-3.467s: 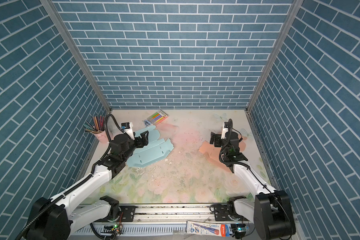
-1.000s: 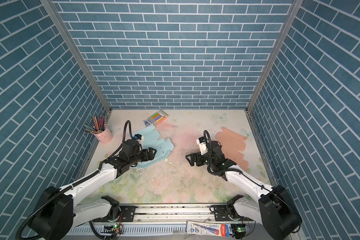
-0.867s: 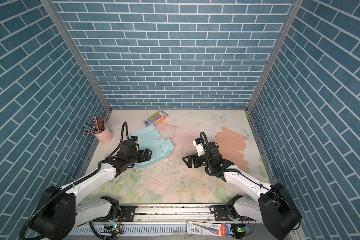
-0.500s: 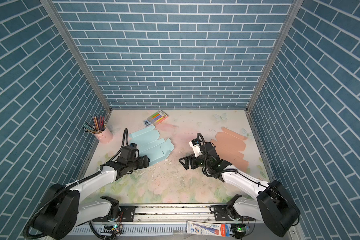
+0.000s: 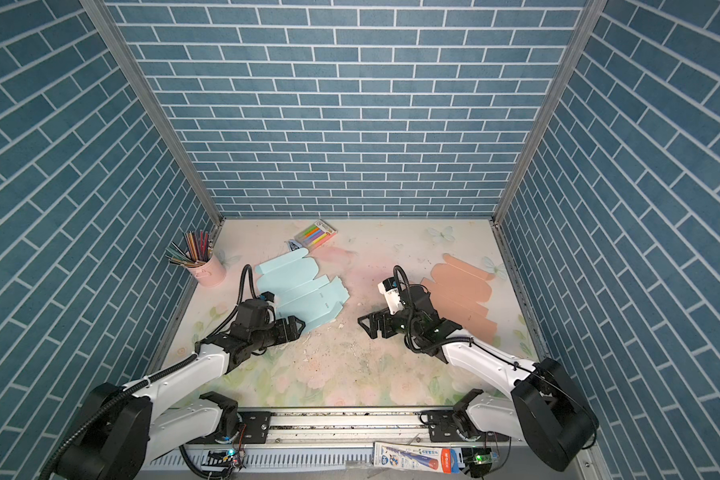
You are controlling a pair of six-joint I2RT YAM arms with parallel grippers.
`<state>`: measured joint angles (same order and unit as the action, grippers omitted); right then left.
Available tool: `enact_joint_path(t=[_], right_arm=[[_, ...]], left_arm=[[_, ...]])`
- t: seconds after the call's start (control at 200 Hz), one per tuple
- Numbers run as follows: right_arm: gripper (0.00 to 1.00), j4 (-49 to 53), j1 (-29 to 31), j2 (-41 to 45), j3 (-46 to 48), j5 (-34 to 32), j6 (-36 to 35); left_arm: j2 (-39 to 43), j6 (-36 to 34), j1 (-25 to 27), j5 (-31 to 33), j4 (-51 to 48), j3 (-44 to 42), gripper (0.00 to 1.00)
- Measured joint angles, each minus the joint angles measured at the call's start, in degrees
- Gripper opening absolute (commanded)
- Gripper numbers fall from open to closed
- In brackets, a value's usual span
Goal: Fold the paper box
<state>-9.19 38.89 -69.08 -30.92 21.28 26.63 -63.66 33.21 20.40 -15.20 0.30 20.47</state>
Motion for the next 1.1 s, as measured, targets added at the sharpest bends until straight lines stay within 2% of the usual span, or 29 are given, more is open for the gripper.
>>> enact_joint_path(t=[0.125, 0.465, 0.675, 0.905, 1.1], right_arm=[[0.98, -0.1, 0.0, -0.4, 0.0, 0.0, 0.0], [0.98, 1.1, 0.0, -0.5, -1.4, -1.0, -0.1], [0.98, 1.2, -0.8, -0.5, -1.5, -1.4, 0.2], [0.98, 0.8, -4.1, -1.6, -1.5, 0.0, 1.3], [0.99, 0.7, -6.1, -2.4, -2.0, 0.2, 1.5]], left_arm=[[0.3, 0.8, 2.3, -0.4, 0.5, 0.0, 0.88], [-1.4, 4.2, 14.4, -0.3, 3.9, 0.1, 0.88], [-10.2, 6.6, 23.1, -0.9, 12.3, 4.2, 0.88], [-17.2, 7.4, 24.9, -3.2, 19.8, 9.5, 0.88], [-15.5, 6.1, 24.5, -5.7, 19.5, 10.1, 0.88]])
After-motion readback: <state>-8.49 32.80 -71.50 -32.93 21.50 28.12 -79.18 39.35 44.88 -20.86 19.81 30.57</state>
